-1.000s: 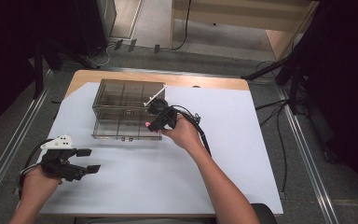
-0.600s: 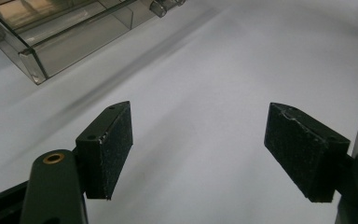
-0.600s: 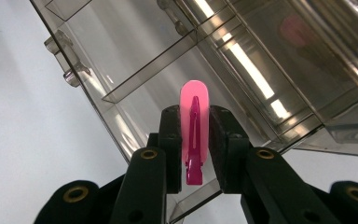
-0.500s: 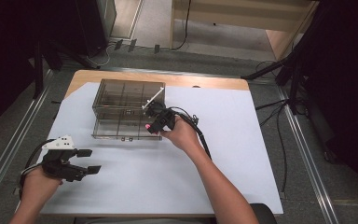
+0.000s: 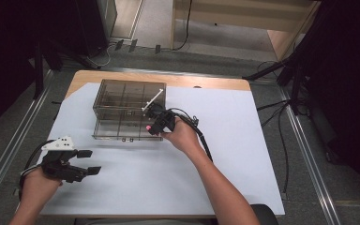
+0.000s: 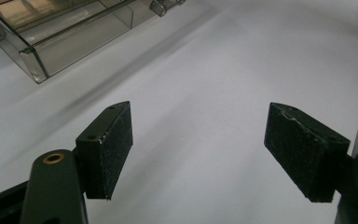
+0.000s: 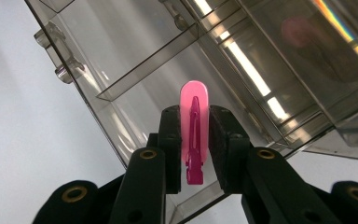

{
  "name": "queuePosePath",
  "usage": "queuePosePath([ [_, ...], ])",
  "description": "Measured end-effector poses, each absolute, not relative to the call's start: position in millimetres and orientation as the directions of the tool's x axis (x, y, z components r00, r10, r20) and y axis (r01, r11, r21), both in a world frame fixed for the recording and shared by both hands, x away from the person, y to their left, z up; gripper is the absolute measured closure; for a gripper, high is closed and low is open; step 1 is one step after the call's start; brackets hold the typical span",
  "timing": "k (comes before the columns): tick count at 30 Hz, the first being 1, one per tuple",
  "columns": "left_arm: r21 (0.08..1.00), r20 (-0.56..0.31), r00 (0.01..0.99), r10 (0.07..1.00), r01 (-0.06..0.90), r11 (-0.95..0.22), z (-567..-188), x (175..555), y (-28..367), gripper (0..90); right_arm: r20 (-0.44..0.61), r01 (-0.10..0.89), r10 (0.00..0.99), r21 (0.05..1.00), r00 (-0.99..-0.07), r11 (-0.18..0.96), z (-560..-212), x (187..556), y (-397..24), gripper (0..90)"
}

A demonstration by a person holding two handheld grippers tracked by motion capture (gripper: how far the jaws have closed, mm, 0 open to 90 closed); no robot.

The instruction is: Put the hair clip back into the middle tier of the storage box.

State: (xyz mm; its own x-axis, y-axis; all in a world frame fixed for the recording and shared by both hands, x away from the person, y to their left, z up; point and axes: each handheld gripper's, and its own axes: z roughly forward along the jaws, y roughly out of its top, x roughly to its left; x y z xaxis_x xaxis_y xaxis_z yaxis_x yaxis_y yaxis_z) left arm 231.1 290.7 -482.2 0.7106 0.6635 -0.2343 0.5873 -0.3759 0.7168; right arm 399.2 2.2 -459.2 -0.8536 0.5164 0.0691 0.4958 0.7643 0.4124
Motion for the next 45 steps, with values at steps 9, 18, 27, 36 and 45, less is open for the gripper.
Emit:
queuePosePath([
  [9,0.719,-0.232,0.708,0.666,0.586,-0.373,-482,231,291,24.5,0.071,0.502,0.523,0.413,-0.849,0.760,-460,400,2,74.7],
  [18,0.719,-0.234,0.709,0.665,0.587,-0.373,-483,232,290,24.5,0.076,0.492,0.519,0.459,-0.851,0.740,-451,400,-1,71.0],
  [27,0.718,-0.233,0.719,0.655,0.582,-0.383,-482,234,288,24.5,0.124,0.523,0.541,0.501,-0.832,0.689,-443,401,-11,65.4],
  [36,0.720,-0.233,0.727,0.645,0.575,-0.389,-482,238,284,24.5,0.154,0.526,0.543,0.559,-0.825,0.641,-438,399,-24,60.1],
  [45,0.722,-0.227,0.743,0.630,0.562,-0.404,-481,243,279,24.6,0.144,0.525,0.559,0.587,-0.817,0.617,-435,394,-41,58.3],
])
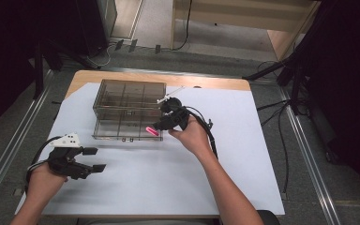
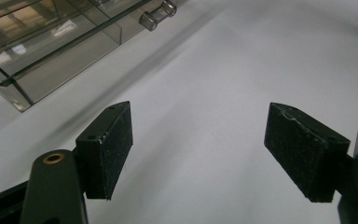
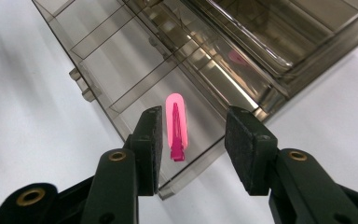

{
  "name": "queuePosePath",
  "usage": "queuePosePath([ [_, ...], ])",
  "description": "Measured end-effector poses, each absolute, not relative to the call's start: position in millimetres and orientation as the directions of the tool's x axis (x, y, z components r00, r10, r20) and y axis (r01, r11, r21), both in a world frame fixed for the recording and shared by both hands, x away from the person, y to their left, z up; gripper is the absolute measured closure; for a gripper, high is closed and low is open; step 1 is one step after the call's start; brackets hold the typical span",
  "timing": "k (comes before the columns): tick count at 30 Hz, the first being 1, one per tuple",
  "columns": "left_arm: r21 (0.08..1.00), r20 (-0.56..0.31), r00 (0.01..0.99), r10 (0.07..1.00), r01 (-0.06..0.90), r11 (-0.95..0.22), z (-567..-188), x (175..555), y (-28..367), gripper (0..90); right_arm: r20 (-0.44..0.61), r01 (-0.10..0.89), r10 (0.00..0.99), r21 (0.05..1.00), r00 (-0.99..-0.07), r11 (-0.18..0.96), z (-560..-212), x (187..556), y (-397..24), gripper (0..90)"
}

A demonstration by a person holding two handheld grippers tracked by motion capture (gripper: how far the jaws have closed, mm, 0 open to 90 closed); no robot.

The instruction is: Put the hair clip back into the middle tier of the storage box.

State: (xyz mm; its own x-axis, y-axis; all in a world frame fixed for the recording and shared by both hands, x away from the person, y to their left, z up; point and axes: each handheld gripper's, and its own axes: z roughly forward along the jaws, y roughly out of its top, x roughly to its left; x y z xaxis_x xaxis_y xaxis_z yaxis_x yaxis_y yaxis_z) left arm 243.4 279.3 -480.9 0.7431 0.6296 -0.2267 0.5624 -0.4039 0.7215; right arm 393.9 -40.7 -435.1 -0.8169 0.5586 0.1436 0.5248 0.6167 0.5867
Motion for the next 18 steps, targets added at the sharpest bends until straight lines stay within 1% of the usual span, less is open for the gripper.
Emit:
queuePosePath([
  [18,0.724,-0.224,0.763,0.607,0.547,-0.421,-480,257,272,24.5,0.135,0.515,0.577,0.640,-0.805,0.569,-433,382,-75,54.6],
])
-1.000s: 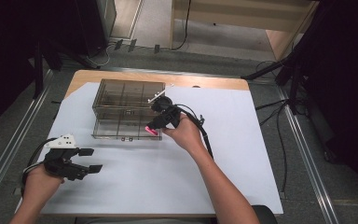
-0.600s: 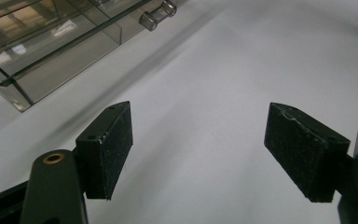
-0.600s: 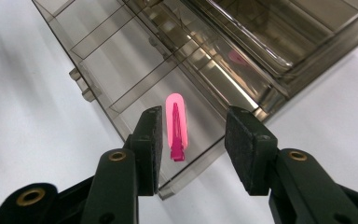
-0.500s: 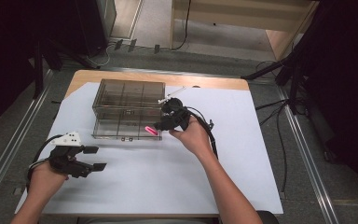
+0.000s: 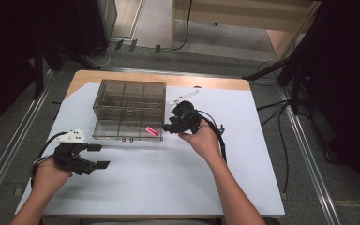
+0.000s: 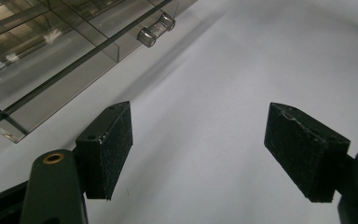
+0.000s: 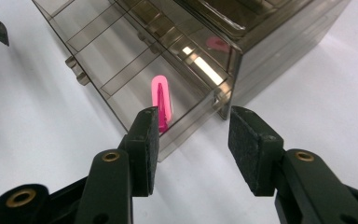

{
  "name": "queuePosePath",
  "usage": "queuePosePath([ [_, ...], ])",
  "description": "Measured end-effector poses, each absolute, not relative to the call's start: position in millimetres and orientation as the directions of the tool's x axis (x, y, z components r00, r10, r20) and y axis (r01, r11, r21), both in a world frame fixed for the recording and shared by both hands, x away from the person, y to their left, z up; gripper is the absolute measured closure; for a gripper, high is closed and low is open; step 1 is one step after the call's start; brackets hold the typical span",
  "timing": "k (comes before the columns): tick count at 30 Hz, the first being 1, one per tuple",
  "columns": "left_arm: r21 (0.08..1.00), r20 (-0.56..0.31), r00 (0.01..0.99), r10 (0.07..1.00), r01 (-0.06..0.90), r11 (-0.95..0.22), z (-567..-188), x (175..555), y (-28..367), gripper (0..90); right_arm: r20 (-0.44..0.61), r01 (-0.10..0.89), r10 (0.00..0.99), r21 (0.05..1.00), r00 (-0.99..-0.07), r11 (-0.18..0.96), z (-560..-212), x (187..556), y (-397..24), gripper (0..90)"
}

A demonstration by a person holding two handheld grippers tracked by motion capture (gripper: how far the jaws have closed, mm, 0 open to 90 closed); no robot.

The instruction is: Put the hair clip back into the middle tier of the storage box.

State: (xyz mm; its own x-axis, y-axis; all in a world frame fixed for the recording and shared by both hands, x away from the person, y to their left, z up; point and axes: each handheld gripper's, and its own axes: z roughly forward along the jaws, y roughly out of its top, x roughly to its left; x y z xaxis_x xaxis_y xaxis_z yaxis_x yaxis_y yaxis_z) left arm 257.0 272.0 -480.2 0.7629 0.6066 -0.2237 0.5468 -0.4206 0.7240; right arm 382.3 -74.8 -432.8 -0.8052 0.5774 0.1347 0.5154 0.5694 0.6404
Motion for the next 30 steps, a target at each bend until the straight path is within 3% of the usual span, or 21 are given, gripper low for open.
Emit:
queuePosePath([
  [30,0.727,-0.218,0.783,0.582,0.528,-0.438,-478,269,267,24.3,0.119,0.546,0.652,0.668,-0.748,0.505,-443,374,-131,49.8],
])
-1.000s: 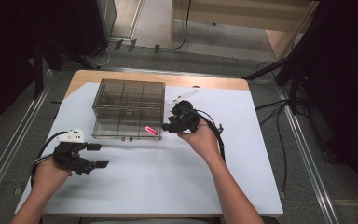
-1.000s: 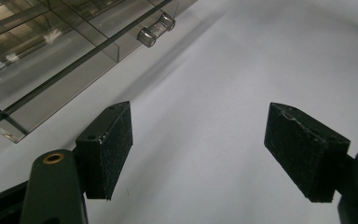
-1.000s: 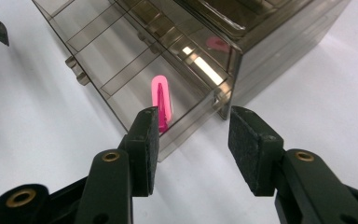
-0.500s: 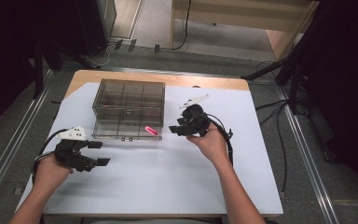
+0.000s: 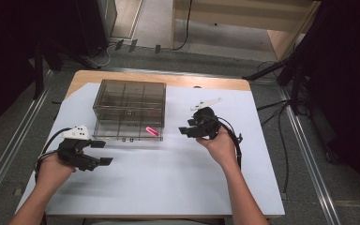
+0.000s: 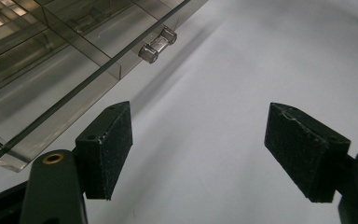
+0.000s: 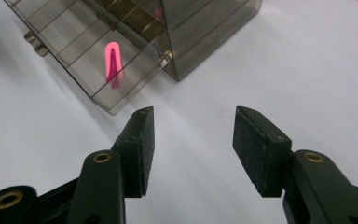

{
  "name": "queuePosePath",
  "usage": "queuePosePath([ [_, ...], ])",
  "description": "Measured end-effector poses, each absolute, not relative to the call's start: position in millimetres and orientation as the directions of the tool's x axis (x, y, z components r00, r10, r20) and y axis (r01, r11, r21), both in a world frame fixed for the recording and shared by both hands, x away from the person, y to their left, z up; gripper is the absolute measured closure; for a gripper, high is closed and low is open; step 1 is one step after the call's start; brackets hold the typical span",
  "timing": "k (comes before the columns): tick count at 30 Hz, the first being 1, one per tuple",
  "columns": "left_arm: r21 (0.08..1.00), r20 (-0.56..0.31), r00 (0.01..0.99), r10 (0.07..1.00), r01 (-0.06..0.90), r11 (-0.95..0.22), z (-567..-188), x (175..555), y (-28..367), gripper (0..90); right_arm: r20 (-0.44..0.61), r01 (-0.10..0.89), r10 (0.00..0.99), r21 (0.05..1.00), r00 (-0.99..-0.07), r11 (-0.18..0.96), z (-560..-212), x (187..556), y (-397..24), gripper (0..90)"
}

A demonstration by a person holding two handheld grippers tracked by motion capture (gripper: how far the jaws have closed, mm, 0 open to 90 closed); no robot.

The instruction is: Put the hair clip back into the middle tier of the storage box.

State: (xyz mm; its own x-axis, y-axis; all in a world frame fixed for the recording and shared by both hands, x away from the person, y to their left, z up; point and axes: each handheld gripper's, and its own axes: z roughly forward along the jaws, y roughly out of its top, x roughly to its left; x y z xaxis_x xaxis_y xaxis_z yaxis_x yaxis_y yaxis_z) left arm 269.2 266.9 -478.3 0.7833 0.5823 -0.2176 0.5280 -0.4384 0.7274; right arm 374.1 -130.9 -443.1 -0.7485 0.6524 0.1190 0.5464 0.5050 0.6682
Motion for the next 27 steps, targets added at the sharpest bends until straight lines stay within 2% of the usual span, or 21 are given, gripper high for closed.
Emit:
queuePosePath([
  [11,0.726,-0.214,0.785,0.581,0.525,-0.443,-478,271,265,24.4,0.120,0.556,0.677,0.683,-0.726,0.475,-450,378,-150,48.8],
  [27,0.727,-0.213,0.780,0.589,0.529,-0.438,-479,271,266,24.1,0.121,0.576,0.689,0.660,-0.714,0.482,-460,382,-151,47.8],
])
